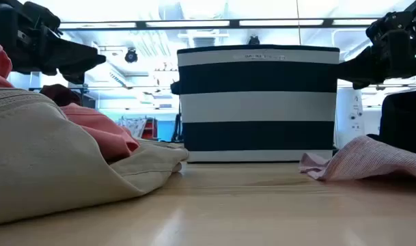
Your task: Sort clothes
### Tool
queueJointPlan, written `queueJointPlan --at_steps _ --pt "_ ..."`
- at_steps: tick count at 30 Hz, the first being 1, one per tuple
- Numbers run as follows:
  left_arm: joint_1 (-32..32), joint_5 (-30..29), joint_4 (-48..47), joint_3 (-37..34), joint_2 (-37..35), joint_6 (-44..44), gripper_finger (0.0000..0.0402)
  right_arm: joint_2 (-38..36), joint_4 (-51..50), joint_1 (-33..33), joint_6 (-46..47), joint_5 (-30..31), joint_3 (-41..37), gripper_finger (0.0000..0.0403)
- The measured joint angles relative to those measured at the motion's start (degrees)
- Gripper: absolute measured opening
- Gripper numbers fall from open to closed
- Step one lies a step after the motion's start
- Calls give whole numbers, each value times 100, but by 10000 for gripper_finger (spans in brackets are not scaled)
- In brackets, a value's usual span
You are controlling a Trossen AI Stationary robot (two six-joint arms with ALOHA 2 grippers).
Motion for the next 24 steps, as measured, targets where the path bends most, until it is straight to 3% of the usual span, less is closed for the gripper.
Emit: queueJointPlan --at_steps 24 --pt "0 -1 2 0 -1 -2 121 0 48 1 -329 -8 -2 0"
